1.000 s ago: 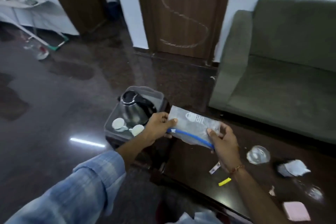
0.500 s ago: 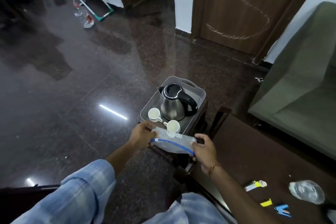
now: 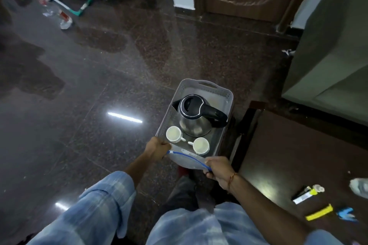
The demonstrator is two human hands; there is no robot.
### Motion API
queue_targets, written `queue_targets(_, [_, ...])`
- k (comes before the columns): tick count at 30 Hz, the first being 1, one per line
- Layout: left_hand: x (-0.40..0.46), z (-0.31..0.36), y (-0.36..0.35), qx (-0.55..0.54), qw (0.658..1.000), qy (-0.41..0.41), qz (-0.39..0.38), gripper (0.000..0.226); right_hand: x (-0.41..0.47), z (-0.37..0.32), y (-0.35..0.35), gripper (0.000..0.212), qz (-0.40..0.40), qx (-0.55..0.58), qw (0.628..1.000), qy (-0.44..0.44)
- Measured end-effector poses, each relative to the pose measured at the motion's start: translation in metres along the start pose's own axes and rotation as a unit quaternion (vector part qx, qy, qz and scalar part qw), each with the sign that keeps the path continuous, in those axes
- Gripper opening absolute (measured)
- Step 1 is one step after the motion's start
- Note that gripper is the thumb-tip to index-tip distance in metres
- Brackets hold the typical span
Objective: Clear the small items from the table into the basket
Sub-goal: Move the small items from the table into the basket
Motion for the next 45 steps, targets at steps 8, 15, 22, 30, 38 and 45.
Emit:
queue_targets(8, [0.074, -0.003, 0.019, 0.078, 0.995, 0.017, -0.062, 0.019, 0.039, -0.004, -0.055, 0.017, 0.126, 0.065, 0.985, -0.099])
queue_targets(15, [0.097, -0.012, 0.006, 0.160, 0.979, -0.073, -0.100, 0.030, 0.060, -0.020, -0.060, 0.030, 0.228, 0.126, 0.957, -0.129])
queue_targets(22, [0.101, -0.020, 0.005, 0.245, 0.955, -0.138, -0.097, 0.042, 0.053, -0.026, -0.064, 0.042, 0.282, 0.147, 0.944, -0.093])
queue_targets(30, [0.080, -0.025, 0.010, 0.400, 0.826, -0.397, -0.006, 0.054, 0.060, -0.016, -0.064, 0.037, 0.340, 0.017, 0.935, -0.096])
queue_targets(38, [0.081, -0.021, 0.006, 0.491, 0.746, -0.450, -0.011, 0.021, 0.038, -0.012, -0.054, 0.008, 0.293, 0.055, 0.954, -0.014])
queue_targets(45, [0.049, 0.019, -0.008, 0.424, 0.696, -0.579, 0.038, 0.049, -0.007, 0.008, -0.010, 0.019, 0.326, 0.127, 0.936, 0.030])
Point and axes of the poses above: each hand's wrist, its own x-axis towards the middle knuckle, its own y-axis out of the back of the hand, z = x × y, the point moved 2 cm from there along x, towards the middle knuckle, and after that the axes turned 2 degrees about z, right-handed, at the moved point
